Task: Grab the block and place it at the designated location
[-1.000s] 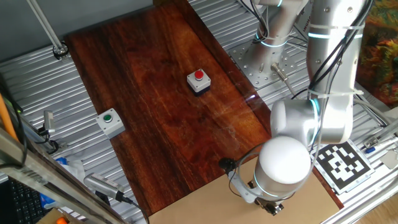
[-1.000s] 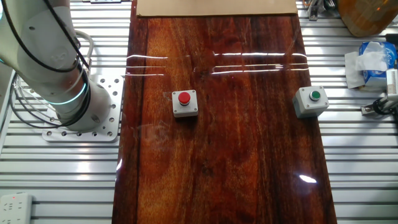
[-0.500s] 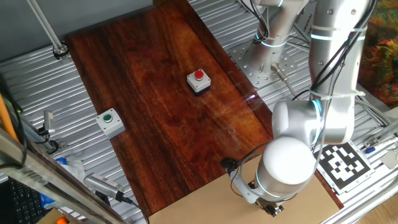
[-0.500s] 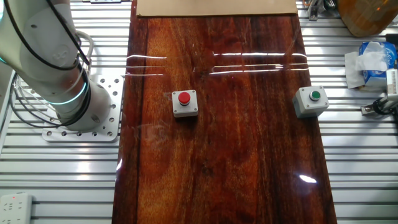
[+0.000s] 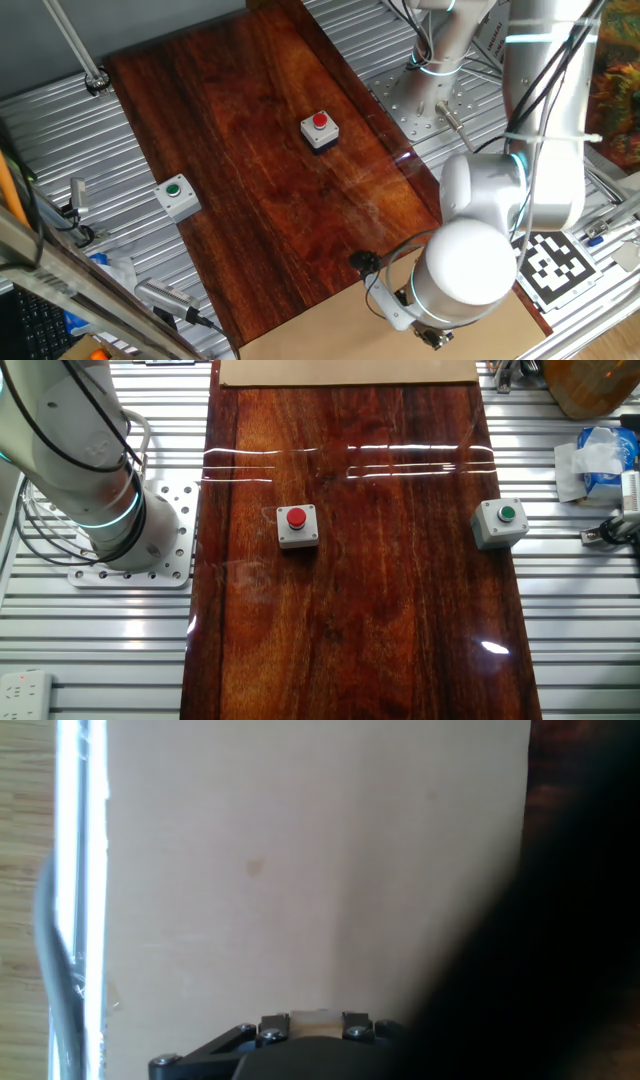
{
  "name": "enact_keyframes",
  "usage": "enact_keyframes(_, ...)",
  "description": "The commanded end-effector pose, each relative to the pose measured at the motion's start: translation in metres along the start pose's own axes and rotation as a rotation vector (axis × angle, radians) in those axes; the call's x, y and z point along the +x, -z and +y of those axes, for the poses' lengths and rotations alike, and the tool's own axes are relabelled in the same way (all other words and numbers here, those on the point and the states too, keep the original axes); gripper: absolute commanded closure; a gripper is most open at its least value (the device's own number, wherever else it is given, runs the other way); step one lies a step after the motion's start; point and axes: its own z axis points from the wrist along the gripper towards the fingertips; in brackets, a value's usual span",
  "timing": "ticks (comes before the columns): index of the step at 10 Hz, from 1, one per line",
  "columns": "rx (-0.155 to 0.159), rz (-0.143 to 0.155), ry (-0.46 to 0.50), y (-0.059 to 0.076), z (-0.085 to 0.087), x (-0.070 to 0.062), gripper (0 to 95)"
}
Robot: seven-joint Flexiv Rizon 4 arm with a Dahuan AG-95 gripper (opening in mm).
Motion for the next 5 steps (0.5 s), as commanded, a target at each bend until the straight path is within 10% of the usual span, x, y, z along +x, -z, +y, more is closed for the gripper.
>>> enact_keyframes(1,-0.002,-0.003,0.006,-0.0010,-0.0005,0.0001,95.0)
enact_keyframes(5,0.000,-0.010,0.006,-0.0075,-0.0019,0.0054,95.0)
